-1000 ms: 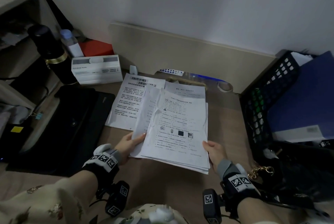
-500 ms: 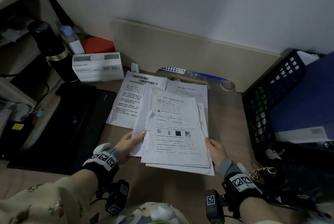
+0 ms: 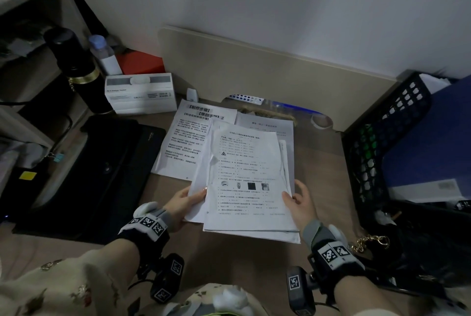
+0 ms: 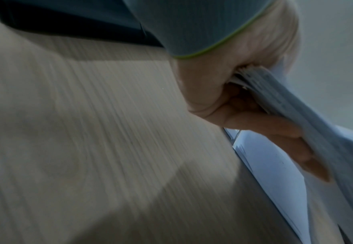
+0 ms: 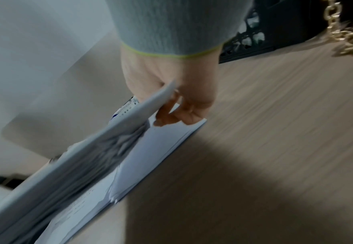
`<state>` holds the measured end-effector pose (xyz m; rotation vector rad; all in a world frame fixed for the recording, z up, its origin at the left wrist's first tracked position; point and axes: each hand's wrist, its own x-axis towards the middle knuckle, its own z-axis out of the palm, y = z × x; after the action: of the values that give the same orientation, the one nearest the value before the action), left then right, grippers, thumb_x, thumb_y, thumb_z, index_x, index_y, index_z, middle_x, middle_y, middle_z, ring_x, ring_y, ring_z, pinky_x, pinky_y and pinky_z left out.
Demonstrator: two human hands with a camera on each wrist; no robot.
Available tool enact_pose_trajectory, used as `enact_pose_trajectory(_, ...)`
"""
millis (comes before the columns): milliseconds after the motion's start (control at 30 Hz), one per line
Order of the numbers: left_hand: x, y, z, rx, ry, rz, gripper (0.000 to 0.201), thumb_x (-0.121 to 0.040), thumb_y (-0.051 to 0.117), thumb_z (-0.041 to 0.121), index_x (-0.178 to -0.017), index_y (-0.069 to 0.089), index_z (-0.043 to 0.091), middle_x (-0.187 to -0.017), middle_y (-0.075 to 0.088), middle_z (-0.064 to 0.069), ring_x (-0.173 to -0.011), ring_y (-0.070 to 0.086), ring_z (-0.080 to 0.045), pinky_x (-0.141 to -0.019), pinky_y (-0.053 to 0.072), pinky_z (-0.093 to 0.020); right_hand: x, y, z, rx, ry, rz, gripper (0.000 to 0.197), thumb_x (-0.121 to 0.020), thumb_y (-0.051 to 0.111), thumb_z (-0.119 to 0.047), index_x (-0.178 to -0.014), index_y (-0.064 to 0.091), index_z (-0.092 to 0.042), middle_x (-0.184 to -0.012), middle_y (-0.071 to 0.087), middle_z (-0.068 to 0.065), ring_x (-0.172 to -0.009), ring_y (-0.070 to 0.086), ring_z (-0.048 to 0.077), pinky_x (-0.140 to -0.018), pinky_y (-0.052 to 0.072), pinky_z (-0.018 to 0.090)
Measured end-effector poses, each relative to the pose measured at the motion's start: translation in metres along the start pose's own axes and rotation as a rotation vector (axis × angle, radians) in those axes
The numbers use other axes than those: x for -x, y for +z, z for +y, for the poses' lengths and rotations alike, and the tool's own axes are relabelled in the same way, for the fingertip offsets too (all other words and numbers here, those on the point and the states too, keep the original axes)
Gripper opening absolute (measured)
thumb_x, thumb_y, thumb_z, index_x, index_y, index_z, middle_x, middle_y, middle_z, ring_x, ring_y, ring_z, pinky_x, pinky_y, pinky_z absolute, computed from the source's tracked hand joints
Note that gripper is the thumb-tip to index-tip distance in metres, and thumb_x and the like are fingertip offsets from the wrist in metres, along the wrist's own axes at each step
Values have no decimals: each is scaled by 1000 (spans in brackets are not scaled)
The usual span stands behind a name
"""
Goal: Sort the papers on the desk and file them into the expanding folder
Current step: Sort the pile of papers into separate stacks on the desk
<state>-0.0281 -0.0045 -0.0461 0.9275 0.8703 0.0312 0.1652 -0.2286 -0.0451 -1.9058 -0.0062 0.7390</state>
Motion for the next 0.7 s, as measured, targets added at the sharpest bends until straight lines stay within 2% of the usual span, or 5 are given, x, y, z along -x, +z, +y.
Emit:
enact_pose_trajectory(133,1,1,1,-7,2,3,13,-93,58,12,-104,63,7,-85,74,-11,-66,71,-22,-54,58,-31,1,4,-6,160,-113,45,51,-85,67,-16,-131,46,-19,-117,54,6,-101,56,23,-86,50,34)
enact_pose_trajectory(233,1,-1,2,-2,5,8,13,-94,57,11,-105,62,6,-83,74,-11,-64,71,-21,-51,56,-30,0,4,-8,162,-99,-12,43,-91,60,-20,-133,50,-18,-122,50,1,-107,50,17,-90,45,30)
enact_pose_trajectory(533,6,-9,3,2,2,-13,15,-93,56,9,-107,62,5,-87,74,-13,-69,72,-24,-57,59,-34,-12,5,-10,-108,129,-98,33,-91,61,-19,-120,59,-3,-117,64,9,-112,59,26,-103,44,43)
enact_pose_trajectory(633,6,-11,2,-5,10,-6,16,-93,56,10,-107,62,5,-87,74,-12,-70,72,-24,-58,60,-34,-11,5,-12,6,149,-160,30,-91,61,-23,-104,63,4,-104,68,13,-89,63,20,-82,50,30)
enact_pose_trajectory(700,5,-13,1,6,4,4,17,-93,57,11,-108,61,5,-86,75,-11,-70,72,-23,-57,59,-34,-11,6,-11,54,135,-204,32,-89,64,-22,-104,62,6,-105,68,20,-85,62,22,-80,51,31)
